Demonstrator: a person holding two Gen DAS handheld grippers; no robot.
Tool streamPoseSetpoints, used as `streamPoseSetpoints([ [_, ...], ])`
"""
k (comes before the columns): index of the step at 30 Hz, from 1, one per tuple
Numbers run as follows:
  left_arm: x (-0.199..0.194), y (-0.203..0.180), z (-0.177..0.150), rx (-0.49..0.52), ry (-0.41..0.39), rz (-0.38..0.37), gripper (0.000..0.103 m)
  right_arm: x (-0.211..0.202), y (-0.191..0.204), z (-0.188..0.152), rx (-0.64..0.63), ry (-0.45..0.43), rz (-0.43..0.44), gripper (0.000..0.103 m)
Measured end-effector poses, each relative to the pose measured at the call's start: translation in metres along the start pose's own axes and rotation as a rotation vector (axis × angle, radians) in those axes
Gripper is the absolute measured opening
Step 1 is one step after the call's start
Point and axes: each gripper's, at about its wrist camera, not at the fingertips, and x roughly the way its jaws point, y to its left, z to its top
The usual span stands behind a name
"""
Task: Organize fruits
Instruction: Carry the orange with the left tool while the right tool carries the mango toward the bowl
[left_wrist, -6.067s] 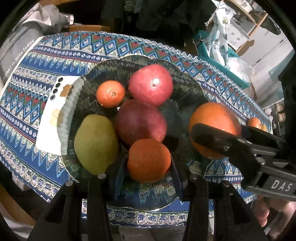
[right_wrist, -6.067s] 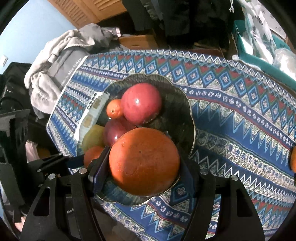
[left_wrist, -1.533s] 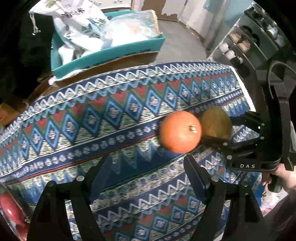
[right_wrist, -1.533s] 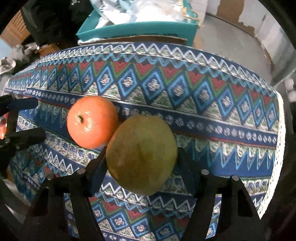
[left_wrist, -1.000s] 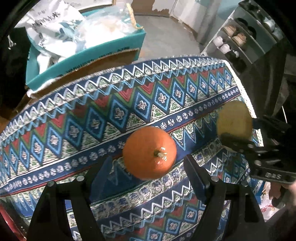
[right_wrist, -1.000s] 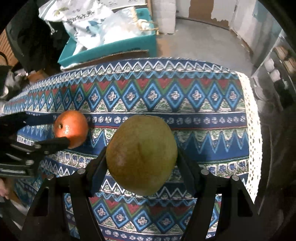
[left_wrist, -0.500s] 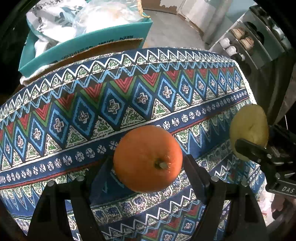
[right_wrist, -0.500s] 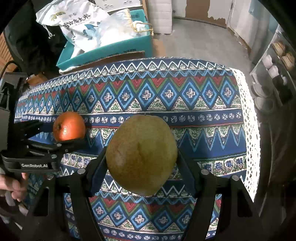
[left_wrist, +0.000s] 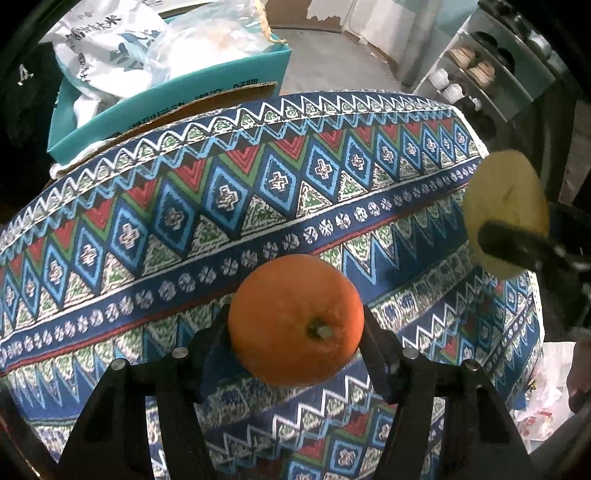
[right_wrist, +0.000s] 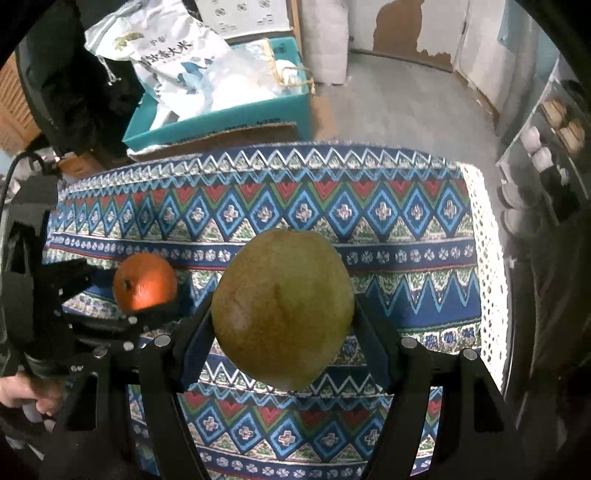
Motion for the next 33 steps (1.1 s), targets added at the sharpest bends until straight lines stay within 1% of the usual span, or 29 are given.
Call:
streamPoseSetpoints([
  [4,-0.019,0.002,-0.007,0.002,-0.013,0.015,0.066,-0.009,0.008,0.001,-0.009,-0.015,0.006,0.071],
  [8,-0.041,0.007,-0.015,-0.004,-0.031,0.005,0.066,-0.02,0.018,0.004,-0.015,-0.038,0.021,0.071],
  [12,-0.065,0.007,-0.023,0.016,-0.059,0.04,0.066,-0.036,0.03,0.005,-0.021,-0.065,0.04,0.071],
  [19,-0.12,0.018,-0.037,-0.01,-0.135,0.059,0.066,-0.066,0.057,0.004,-0.07,-0.118,0.048,0.071],
  [21,-0.13,0.022,-0.039,-0.017,-0.158,0.062,0.066,-0.073,0.065,0.003,-0.084,-0.129,0.056,0.071],
  [25,-0.16,0.025,-0.049,-0.019,-0.218,0.072,0.066,-0.087,0.082,-0.002,-0.11,-0.147,0.08,0.071],
  [29,-0.183,0.028,-0.06,-0.018,-0.258,0.078,0.066,-0.1,0.098,-0.005,-0.138,-0.173,0.098,0.071],
  [33,-0.202,0.03,-0.074,-0.017,-0.29,0.086,0.066,-0.113,0.112,-0.008,-0.148,-0.19,0.14,0.071],
])
